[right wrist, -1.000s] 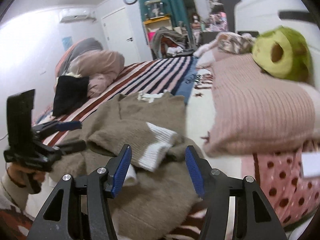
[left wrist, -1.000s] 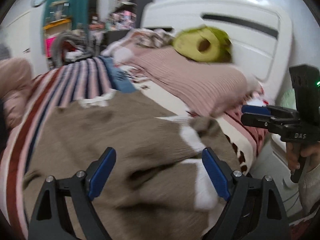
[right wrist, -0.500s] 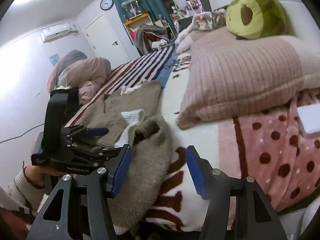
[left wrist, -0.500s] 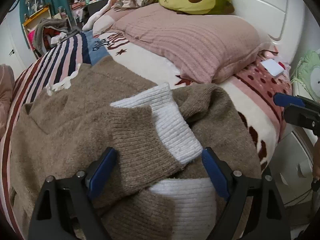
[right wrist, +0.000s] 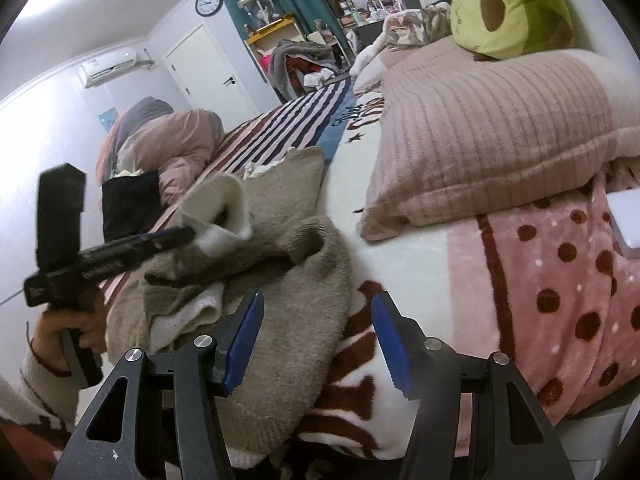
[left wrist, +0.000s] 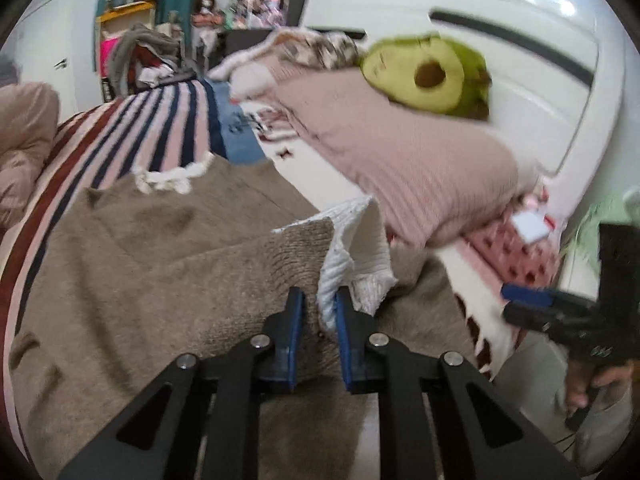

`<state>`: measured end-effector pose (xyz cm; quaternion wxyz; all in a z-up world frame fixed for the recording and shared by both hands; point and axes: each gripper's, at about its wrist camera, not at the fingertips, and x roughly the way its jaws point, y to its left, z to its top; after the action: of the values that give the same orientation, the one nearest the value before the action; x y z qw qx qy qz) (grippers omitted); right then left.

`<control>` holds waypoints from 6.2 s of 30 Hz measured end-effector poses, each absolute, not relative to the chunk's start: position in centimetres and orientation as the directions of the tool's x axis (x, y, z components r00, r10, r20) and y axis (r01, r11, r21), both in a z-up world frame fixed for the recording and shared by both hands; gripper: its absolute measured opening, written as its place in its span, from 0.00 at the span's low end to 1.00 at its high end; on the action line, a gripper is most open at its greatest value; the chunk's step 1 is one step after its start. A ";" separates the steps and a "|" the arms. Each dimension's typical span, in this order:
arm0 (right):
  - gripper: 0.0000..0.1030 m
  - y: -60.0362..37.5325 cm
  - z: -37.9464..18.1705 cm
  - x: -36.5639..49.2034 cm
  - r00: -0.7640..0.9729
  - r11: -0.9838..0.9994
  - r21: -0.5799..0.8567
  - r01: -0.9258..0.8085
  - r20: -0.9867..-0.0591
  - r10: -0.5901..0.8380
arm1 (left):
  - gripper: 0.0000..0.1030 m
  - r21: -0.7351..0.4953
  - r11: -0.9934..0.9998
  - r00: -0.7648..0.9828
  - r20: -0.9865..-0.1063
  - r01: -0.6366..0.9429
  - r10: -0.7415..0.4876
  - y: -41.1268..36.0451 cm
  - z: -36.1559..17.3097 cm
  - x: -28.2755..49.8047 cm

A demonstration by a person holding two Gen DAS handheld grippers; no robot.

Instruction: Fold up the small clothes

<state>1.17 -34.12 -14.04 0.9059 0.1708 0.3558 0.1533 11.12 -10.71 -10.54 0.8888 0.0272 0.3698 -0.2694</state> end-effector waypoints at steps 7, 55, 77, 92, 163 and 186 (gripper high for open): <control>0.51 -30.3 -12.6 2.0 0.672 0.897 0.392 -0.202 -0.611 0.418 | 0.03 -0.207 0.896 0.704 -0.559 0.394 -0.438 -3.3 -7.1 9.3; 0.72 -25.0 -21.6 -1.6 0.373 0.834 0.536 -0.133 -0.752 0.543 | 0.61 -0.442 0.896 0.559 -0.735 0.034 -0.384 16.3 -23.6 -0.8; 0.11 -23.7 -16.7 -1.6 0.463 0.727 0.638 -0.251 -0.581 0.670 | 0.18 -0.312 0.931 0.696 -0.626 0.188 -0.351 13.1 -15.0 -1.3; 0.02 -23.4 -11.5 -4.3 0.540 0.678 0.615 -0.402 -0.439 0.718 | 0.08 -0.216 0.942 0.796 -0.506 0.257 -0.333 11.0 -9.3 -2.7; 0.09 -26.3 -17.4 -1.7 0.433 0.676 0.661 -0.325 -0.532 0.728 | 0.19 -0.264 0.959 0.664 -0.699 0.104 -0.265 11.5 -17.4 1.6; 0.08 -24.3 -9.8 -8.3 0.496 0.601 0.604 -0.523 -0.358 0.791 | 0.15 -0.264 0.922 0.790 -0.481 0.284 -0.381 11.5 -9.3 -6.9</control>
<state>-8.26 -24.35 -9.84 0.8381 0.2140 0.3134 0.3919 -6.87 11.53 -9.31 0.9418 -0.0892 0.2719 -0.1766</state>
